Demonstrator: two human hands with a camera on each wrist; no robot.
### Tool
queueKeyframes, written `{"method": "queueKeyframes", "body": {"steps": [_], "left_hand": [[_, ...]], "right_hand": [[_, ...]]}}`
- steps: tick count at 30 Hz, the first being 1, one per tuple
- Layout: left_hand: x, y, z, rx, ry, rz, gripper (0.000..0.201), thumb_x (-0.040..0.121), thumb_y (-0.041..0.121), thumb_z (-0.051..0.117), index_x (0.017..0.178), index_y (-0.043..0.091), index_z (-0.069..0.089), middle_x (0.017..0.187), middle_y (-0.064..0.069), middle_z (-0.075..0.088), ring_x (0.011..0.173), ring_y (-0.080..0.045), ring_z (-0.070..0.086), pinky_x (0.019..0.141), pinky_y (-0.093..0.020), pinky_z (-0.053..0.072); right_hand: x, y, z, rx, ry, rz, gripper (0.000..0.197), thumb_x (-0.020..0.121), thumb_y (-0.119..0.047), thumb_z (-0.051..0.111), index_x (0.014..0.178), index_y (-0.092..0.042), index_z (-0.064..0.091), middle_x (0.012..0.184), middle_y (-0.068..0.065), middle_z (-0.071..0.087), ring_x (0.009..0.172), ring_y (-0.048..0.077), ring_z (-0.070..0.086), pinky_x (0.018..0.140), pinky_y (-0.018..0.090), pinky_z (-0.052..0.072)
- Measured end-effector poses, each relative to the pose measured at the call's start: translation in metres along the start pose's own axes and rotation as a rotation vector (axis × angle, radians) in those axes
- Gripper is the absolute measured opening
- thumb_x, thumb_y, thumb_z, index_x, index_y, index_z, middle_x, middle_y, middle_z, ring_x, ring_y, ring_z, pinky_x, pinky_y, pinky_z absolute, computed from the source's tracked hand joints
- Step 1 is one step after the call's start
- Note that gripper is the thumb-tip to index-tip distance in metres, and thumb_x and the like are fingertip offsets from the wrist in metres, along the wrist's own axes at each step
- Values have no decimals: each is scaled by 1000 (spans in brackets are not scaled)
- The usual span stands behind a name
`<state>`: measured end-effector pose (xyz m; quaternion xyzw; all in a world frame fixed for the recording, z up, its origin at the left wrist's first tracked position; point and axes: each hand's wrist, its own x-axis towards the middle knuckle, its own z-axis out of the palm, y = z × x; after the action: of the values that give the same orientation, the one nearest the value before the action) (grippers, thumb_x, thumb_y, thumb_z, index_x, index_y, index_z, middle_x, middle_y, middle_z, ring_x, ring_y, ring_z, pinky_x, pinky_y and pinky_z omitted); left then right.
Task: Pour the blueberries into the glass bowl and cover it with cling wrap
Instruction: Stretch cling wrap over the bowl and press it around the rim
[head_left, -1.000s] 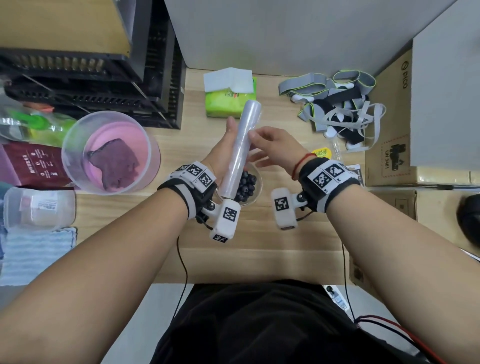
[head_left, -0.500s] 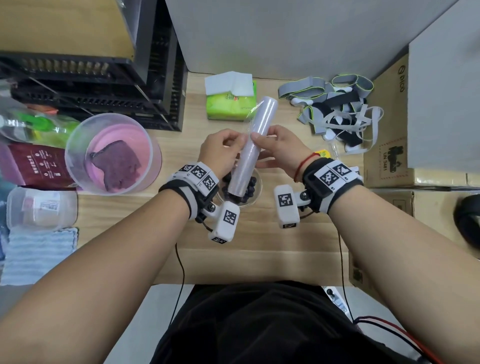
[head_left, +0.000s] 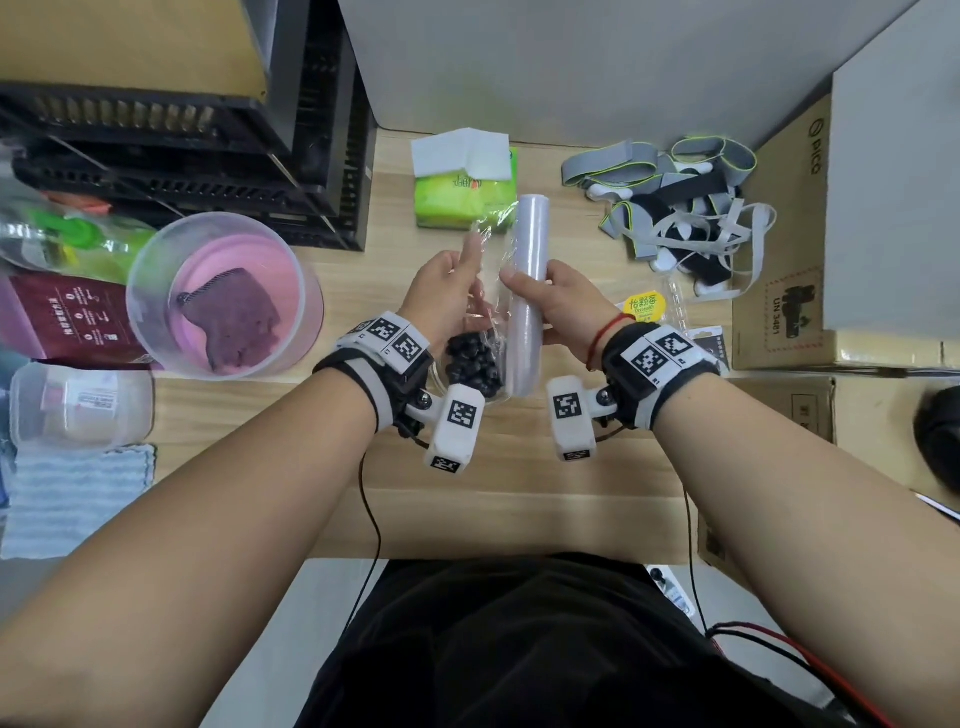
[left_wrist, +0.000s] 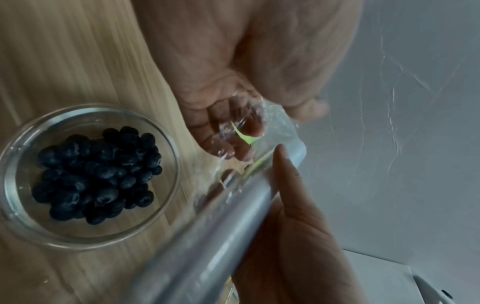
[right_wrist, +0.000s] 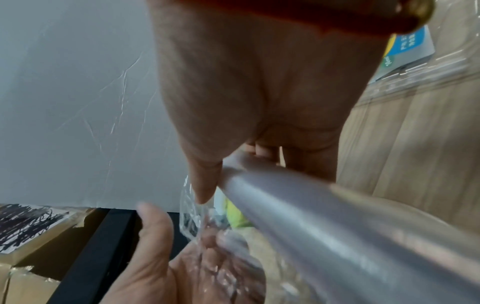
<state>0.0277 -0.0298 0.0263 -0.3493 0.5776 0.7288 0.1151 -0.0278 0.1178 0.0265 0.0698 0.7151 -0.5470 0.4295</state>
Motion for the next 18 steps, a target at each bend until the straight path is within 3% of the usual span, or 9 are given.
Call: {"method": "queueKeyframes", "body": {"steps": [2, 4, 6, 8, 10, 12, 15, 17, 18], "left_hand": [[1, -2, -4, 42, -61, 7, 45, 78, 49, 77, 96, 14, 55, 72, -1, 56, 58, -16, 58, 55, -29, 52], [2, -5, -7, 108, -77, 37, 35, 77, 34, 83, 98, 16, 62, 70, 1, 58, 58, -15, 59, 56, -28, 51], [5, -7, -11, 135, -48, 54, 14, 90, 24, 71, 95, 11, 67, 71, -1, 56, 55, -13, 59, 54, -28, 48], [6, -9, -13, 101, -2, 48, 25, 100, 29, 57, 92, 8, 69, 72, -2, 51, 52, -13, 58, 50, -27, 45], [4, -8, -14, 95, 57, 28, 38, 105, 35, 43, 90, 9, 67, 71, -3, 51, 52, -16, 56, 46, -25, 44], [2, -7, -14, 83, 85, 7, 45, 105, 42, 36, 88, 10, 63, 68, -4, 51, 50, -16, 55, 46, -25, 44], [1, -7, -17, 68, 20, -27, 44, 90, 56, 60, 93, 12, 62, 74, -3, 57, 55, -16, 57, 53, -27, 48], [2, -10, -21, 152, -3, 2, 36, 80, 42, 79, 96, 13, 65, 78, -3, 63, 58, -13, 59, 57, -26, 52], [3, -12, -22, 188, 11, 25, 27, 81, 31, 81, 95, 13, 67, 80, -3, 65, 58, -12, 60, 58, -25, 52]], "right_hand": [[2, 1, -1, -13, 28, -10, 48, 82, -47, 73, 107, -12, 50, 78, 5, 64, 69, 25, 65, 73, 47, 59], [5, 4, -2, -30, 36, -7, 50, 76, -53, 76, 100, -16, 53, 78, 7, 63, 72, 33, 66, 78, 55, 58], [9, 8, -2, -60, 36, -19, 56, 69, -61, 78, 98, -17, 56, 84, 9, 63, 81, 37, 66, 83, 62, 55], [9, 7, -2, 1, 18, -17, 55, 75, -50, 78, 104, -11, 53, 85, 9, 61, 76, 36, 65, 79, 61, 57], [10, 9, -1, 46, 1, -3, 56, 79, -38, 77, 113, -5, 47, 79, 10, 63, 68, 33, 64, 71, 51, 58], [11, 11, 1, 47, -18, -7, 67, 76, -39, 77, 119, 2, 45, 73, 11, 64, 61, 30, 63, 65, 43, 55], [13, 17, 3, 64, -8, 6, 77, 76, -41, 78, 125, 6, 43, 74, 11, 62, 57, 28, 63, 61, 40, 55], [15, 19, 4, 71, 2, 6, 77, 74, -44, 80, 124, 3, 44, 75, 9, 60, 59, 28, 63, 64, 44, 58], [16, 20, 5, 61, 11, 0, 75, 72, -47, 80, 119, -1, 46, 75, 8, 58, 62, 29, 63, 67, 48, 59]]}}
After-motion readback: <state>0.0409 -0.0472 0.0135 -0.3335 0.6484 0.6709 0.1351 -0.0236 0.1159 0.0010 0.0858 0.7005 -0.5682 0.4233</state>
